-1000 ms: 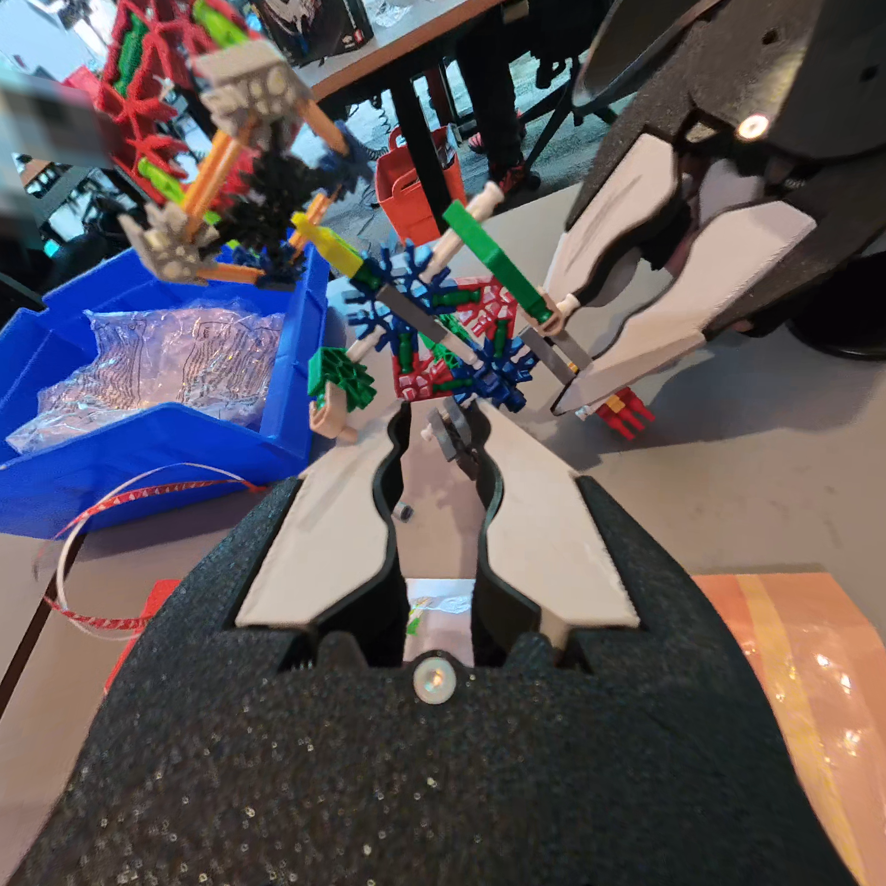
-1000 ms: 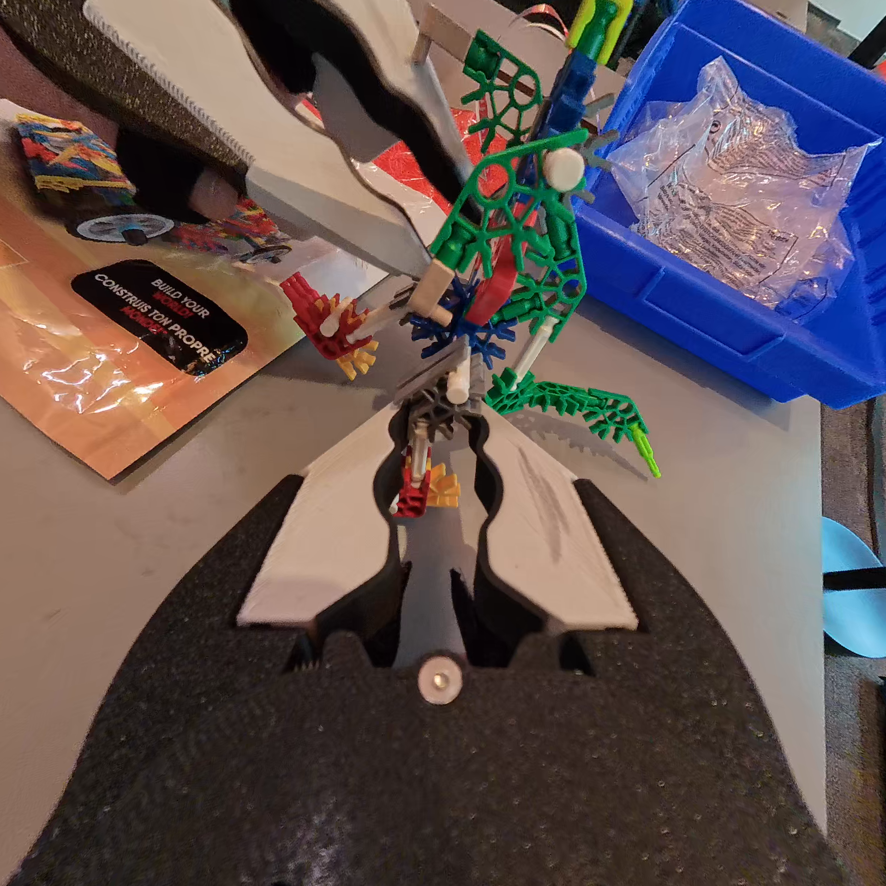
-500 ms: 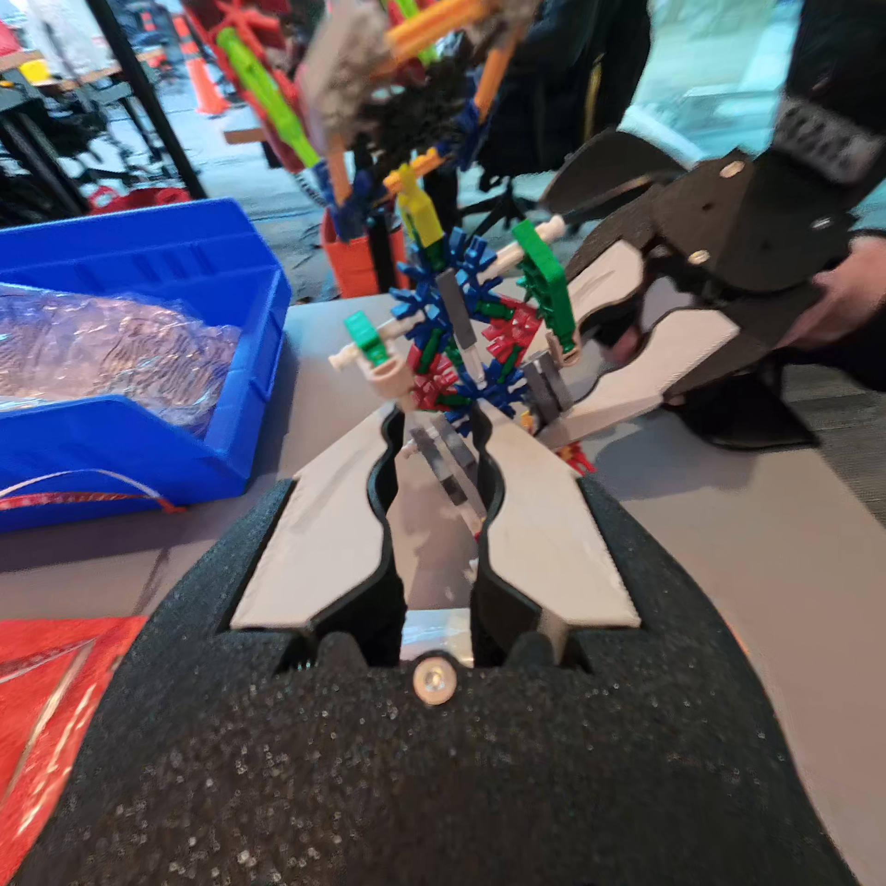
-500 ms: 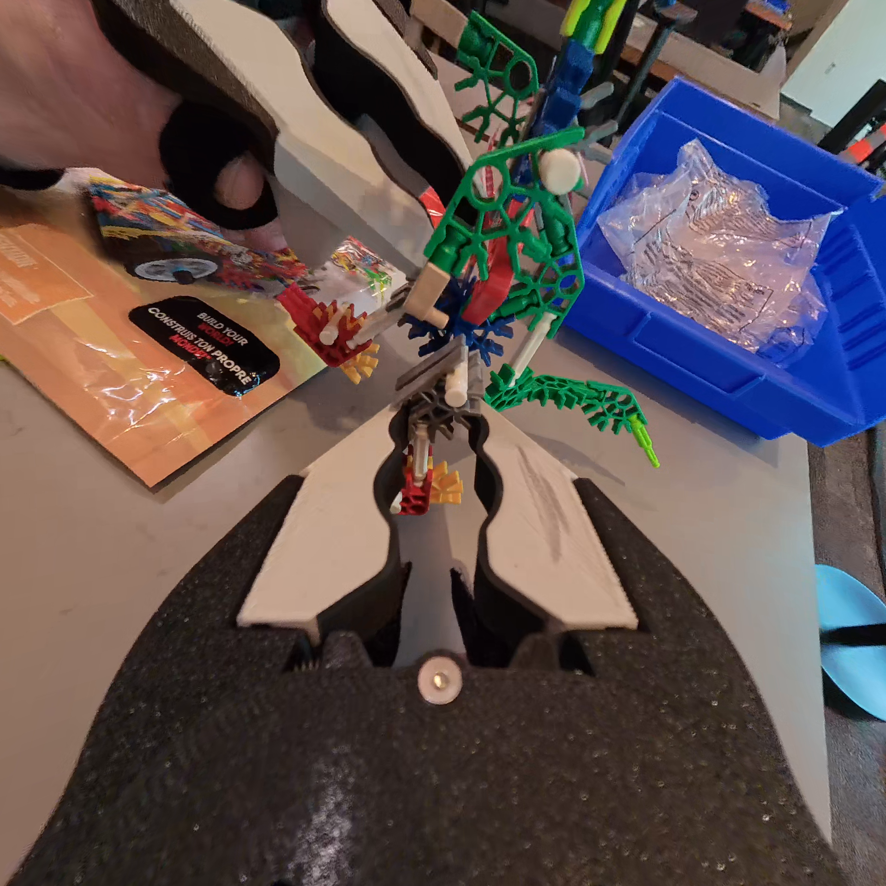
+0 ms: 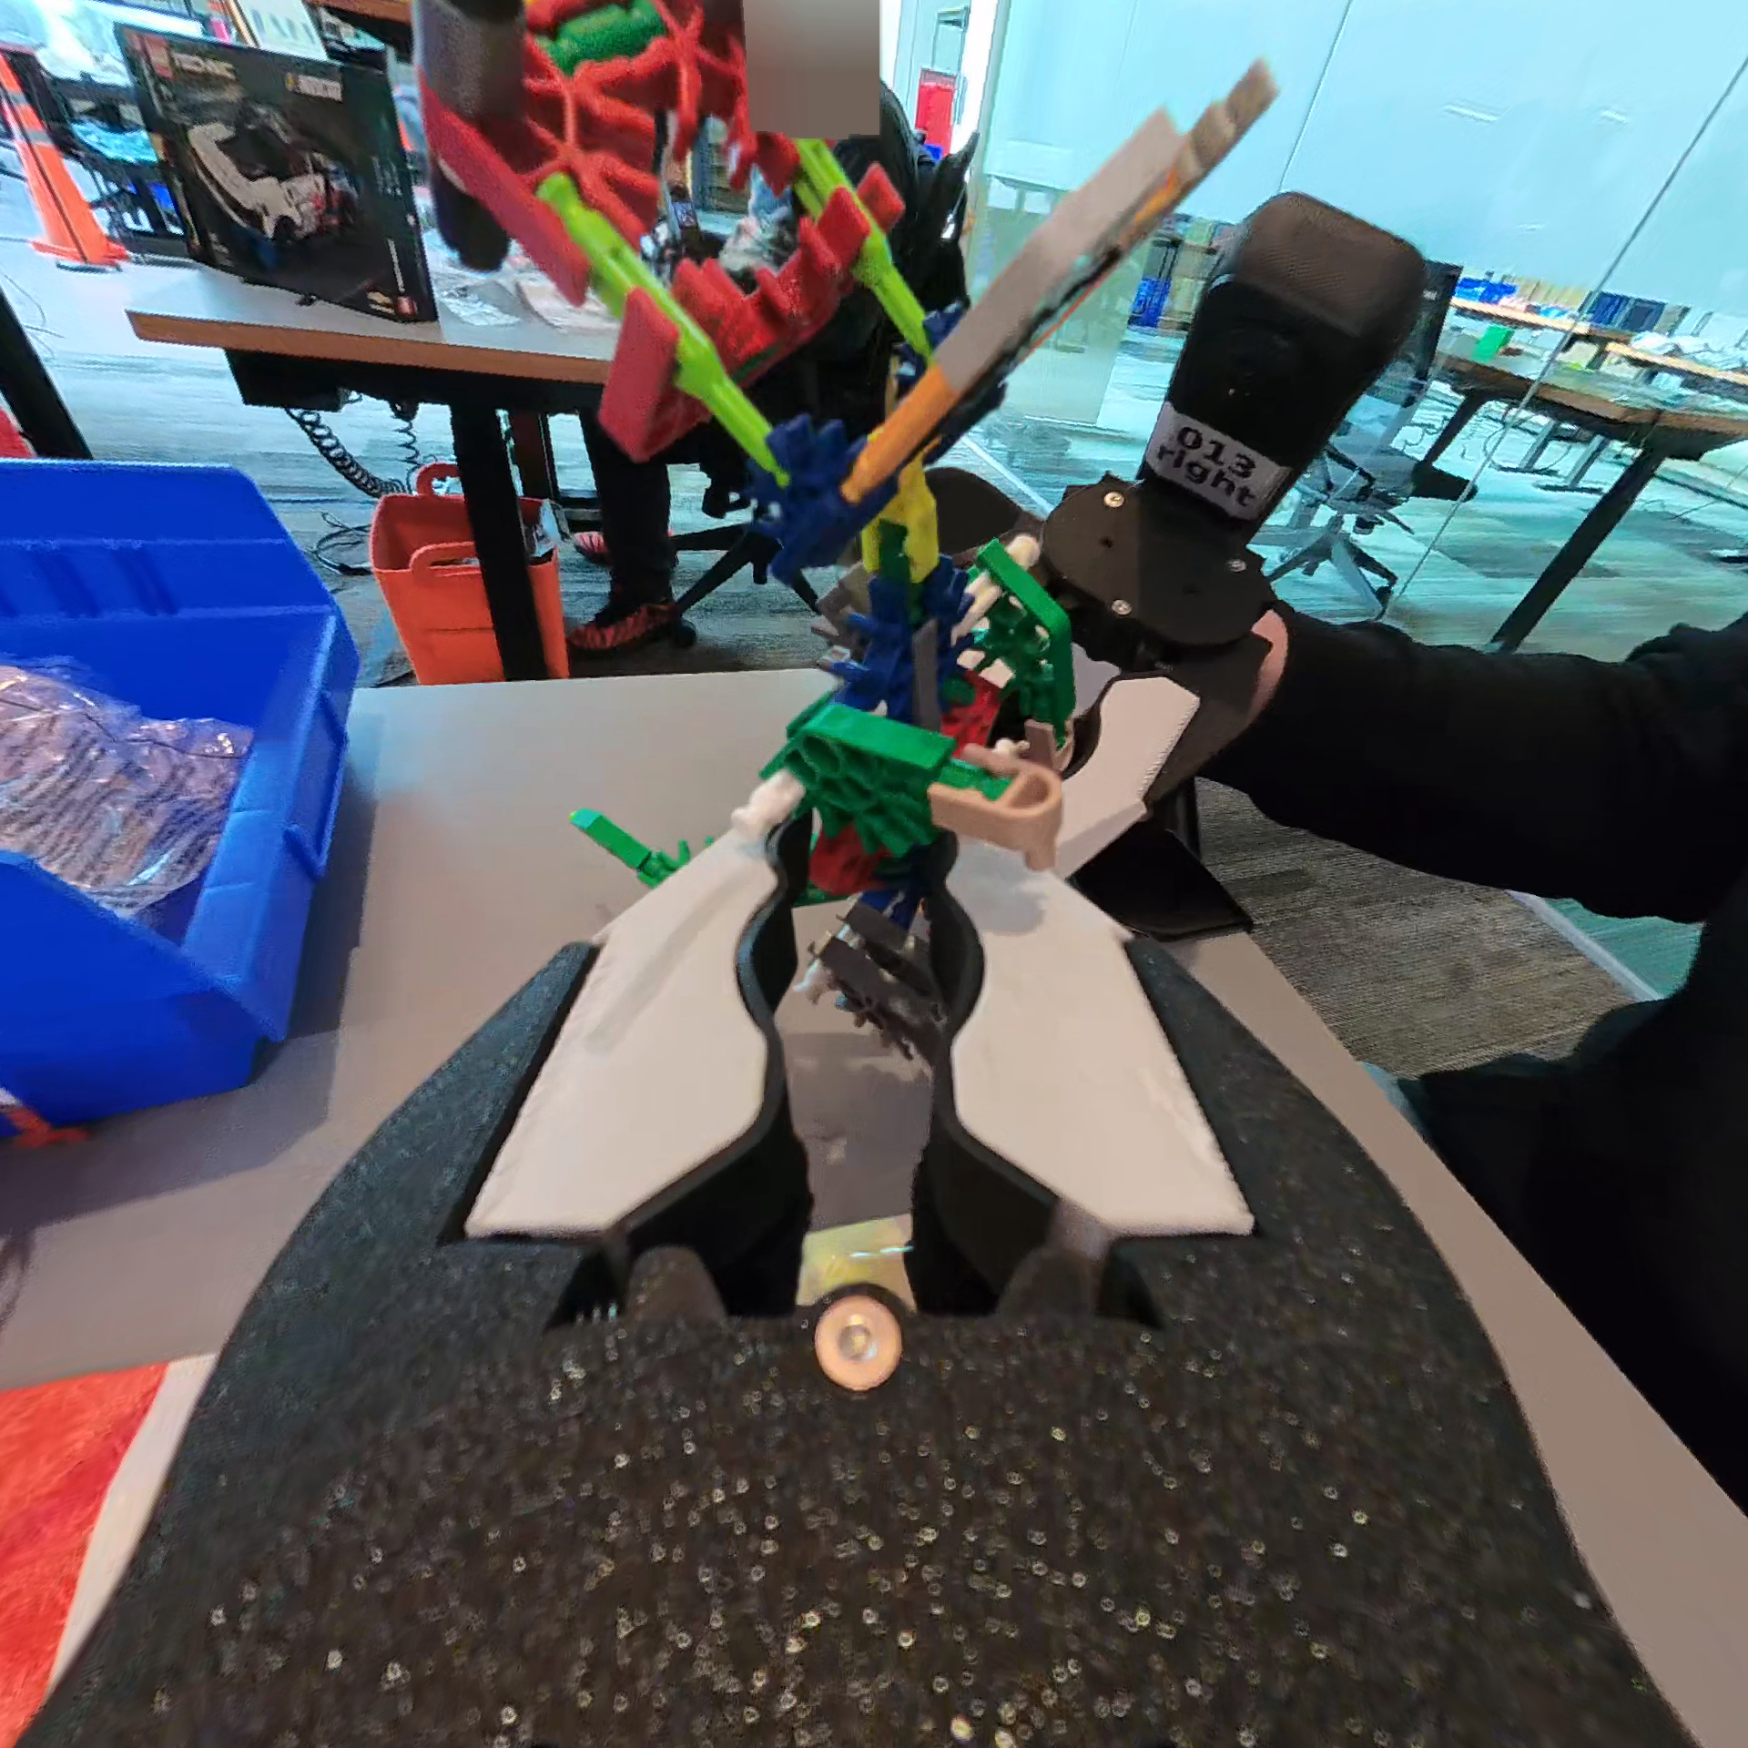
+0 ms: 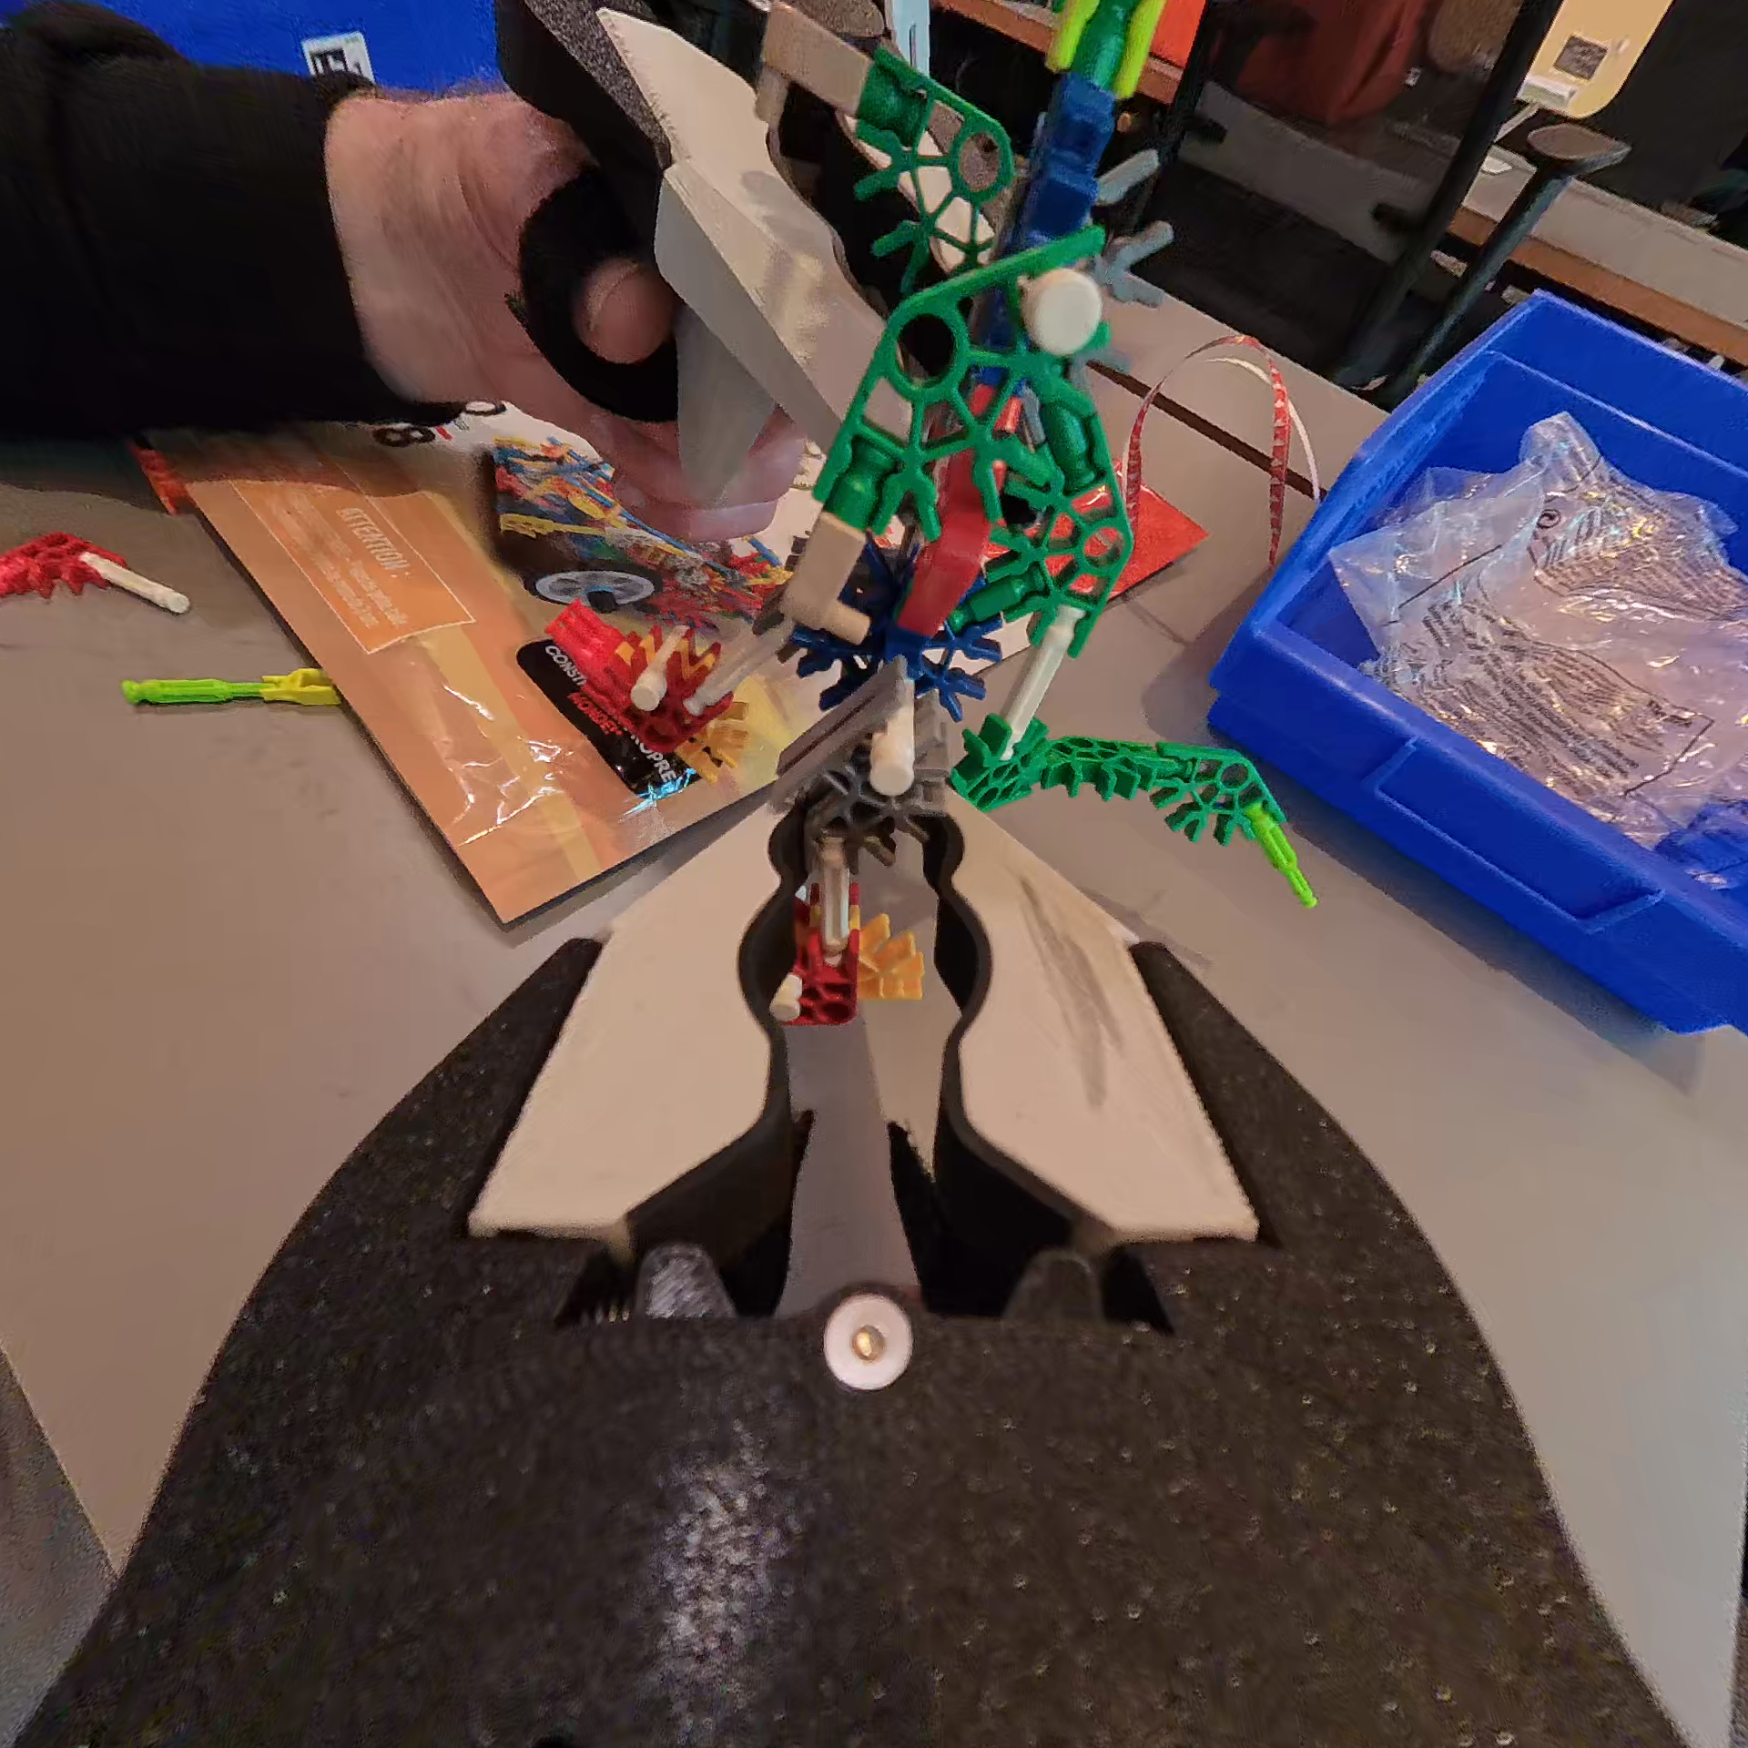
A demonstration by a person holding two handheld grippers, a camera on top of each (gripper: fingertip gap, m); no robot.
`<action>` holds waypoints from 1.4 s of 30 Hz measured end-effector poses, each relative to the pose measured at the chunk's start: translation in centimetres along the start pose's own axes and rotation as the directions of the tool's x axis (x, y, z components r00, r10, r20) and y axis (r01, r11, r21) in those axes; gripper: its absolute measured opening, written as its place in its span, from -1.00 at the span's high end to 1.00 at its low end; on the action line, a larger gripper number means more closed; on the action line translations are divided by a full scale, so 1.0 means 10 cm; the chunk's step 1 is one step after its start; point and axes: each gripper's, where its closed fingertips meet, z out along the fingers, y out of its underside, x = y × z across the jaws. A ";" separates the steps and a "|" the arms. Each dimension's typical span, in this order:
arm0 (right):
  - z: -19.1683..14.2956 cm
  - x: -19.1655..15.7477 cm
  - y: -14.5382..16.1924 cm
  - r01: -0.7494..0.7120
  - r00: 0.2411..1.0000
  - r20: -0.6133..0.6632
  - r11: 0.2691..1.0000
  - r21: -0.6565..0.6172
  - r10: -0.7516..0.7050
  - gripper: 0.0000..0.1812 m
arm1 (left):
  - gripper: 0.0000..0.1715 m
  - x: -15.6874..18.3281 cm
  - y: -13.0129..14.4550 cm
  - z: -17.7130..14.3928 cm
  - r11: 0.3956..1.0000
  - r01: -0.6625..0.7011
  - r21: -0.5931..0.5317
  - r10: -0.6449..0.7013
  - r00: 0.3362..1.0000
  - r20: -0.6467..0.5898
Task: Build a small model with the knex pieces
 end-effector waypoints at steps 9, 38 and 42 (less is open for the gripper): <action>0.00 0.12 0.05 -0.032 0.999 -0.040 0.998 -0.054 0.030 0.74 | 0.86 0.00 -0.15 0.05 0.990 -0.142 0.004 0.140 0.984 0.111; 0.10 -0.03 0.01 -0.242 0.961 -0.165 0.963 -0.121 0.221 0.74 | 0.96 -0.02 -0.35 0.45 0.973 -0.224 0.059 0.184 0.900 0.395; 0.07 0.00 0.05 -0.221 0.965 -0.175 0.966 -0.132 0.197 0.74 | 0.96 -0.04 -0.34 0.46 0.978 -0.179 0.105 0.124 0.910 0.396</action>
